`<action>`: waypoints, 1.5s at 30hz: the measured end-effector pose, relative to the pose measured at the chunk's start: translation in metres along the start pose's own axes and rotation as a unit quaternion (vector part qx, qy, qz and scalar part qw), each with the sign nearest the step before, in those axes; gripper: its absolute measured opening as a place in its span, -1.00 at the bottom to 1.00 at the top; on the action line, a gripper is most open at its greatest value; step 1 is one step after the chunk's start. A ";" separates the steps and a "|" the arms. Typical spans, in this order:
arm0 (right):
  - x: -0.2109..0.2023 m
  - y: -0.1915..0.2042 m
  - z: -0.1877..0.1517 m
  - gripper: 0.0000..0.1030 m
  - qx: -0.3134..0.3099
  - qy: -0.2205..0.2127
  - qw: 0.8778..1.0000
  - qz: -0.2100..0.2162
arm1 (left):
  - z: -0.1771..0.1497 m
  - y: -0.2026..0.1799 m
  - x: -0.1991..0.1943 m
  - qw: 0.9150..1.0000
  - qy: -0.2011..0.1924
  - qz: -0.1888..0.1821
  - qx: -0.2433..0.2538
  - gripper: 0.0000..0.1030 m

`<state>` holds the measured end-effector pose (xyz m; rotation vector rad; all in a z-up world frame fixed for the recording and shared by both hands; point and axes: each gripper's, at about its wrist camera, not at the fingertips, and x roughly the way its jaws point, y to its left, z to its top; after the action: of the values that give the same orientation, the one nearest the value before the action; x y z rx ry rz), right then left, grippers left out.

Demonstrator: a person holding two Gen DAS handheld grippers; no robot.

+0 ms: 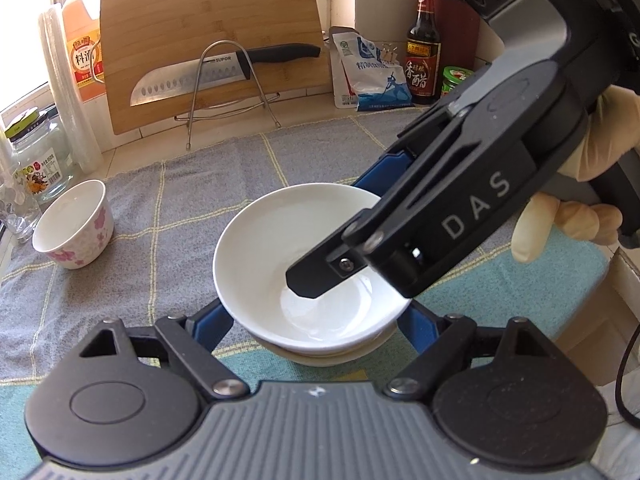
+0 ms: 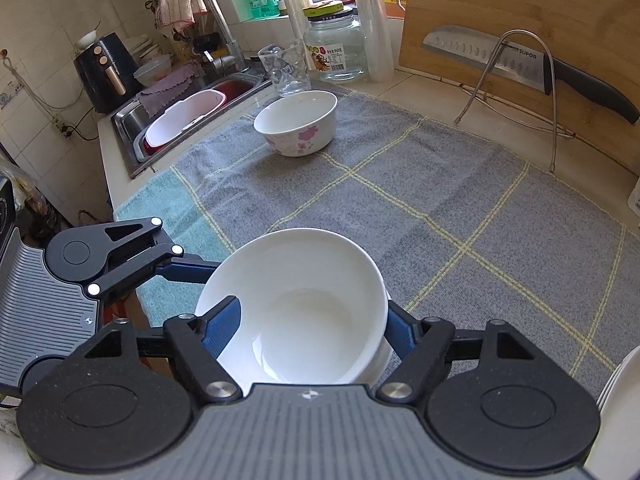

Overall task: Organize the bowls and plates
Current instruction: 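Lower the second bowl into the first bowl and open the right gripper, then withdraw the right tool and move it toward the pink-flower bowl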

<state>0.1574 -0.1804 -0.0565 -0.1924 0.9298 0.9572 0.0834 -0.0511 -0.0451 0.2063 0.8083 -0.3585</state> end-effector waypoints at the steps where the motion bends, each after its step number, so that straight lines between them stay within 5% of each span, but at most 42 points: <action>1: 0.000 0.000 0.000 0.58 -0.001 -0.001 1.000 0.000 | 0.000 0.000 0.001 1.000 0.001 -0.001 -0.001 0.71; 4: 0.002 0.002 -0.001 0.64 -0.009 -0.001 1.000 -0.004 | 0.000 0.003 0.002 1.000 0.000 -0.004 -0.005 0.73; 7: 0.003 0.006 -0.004 0.99 -0.022 -0.004 1.000 -0.011 | -0.001 0.004 0.001 1.000 -0.004 -0.002 -0.002 0.79; 30: 0.001 0.010 -0.011 1.00 -0.072 0.000 0.997 -0.031 | -0.013 0.019 -0.017 1.000 -0.002 -0.006 -0.026 0.86; 40: -0.011 0.012 0.044 1.00 -0.117 -0.043 0.990 -0.060 | -0.028 0.053 -0.036 1.000 -0.001 0.009 -0.022 0.86; 45: 0.009 0.021 0.081 1.00 -0.143 -0.055 0.986 -0.065 | -0.025 0.096 -0.032 0.996 -0.015 0.073 -0.044 0.86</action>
<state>0.1913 -0.1196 -0.0086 -0.4347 0.6678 0.9682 0.0839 0.0528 -0.0344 0.1757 0.7731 -0.1881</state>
